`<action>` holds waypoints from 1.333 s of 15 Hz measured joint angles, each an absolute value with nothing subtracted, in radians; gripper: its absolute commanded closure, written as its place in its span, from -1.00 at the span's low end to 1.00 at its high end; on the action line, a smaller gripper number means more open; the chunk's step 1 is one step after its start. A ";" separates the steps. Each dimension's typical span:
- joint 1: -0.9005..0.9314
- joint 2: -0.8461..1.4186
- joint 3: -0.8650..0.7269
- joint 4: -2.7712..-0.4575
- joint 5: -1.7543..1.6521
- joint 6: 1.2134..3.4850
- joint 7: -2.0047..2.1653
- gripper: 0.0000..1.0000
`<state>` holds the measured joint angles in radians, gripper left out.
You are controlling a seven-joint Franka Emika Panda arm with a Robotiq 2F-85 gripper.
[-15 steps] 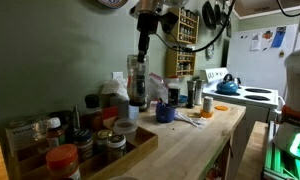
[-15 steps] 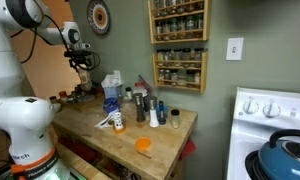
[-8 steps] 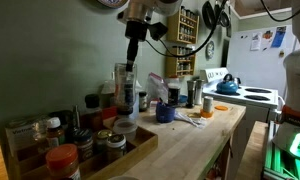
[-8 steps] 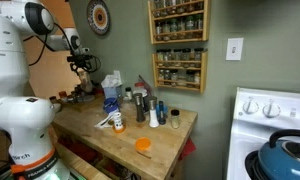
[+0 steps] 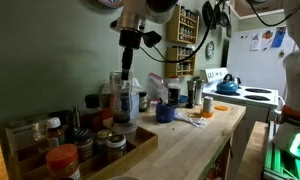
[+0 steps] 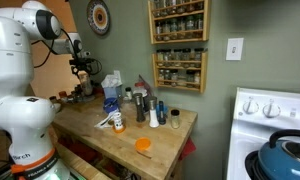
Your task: Place the tall jar in the tupperware container
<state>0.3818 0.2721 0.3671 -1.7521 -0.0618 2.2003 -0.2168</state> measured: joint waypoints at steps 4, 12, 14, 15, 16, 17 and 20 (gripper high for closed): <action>0.391 0.252 0.369 -1.752 -0.065 2.167 -0.217 -0.24; 0.391 0.265 0.368 -1.753 -0.065 2.124 -0.221 -0.24; 0.391 0.270 0.368 -1.753 -0.065 2.125 -0.223 -0.24; 0.391 0.272 0.368 -1.752 -0.065 2.125 -0.225 -0.24; 0.391 0.274 0.368 -1.752 -0.065 2.126 -0.227 -0.24; 0.391 0.276 0.368 -1.751 -0.065 2.127 -0.230 -0.24; 0.392 0.284 0.368 -1.743 -0.068 2.134 -0.241 -0.24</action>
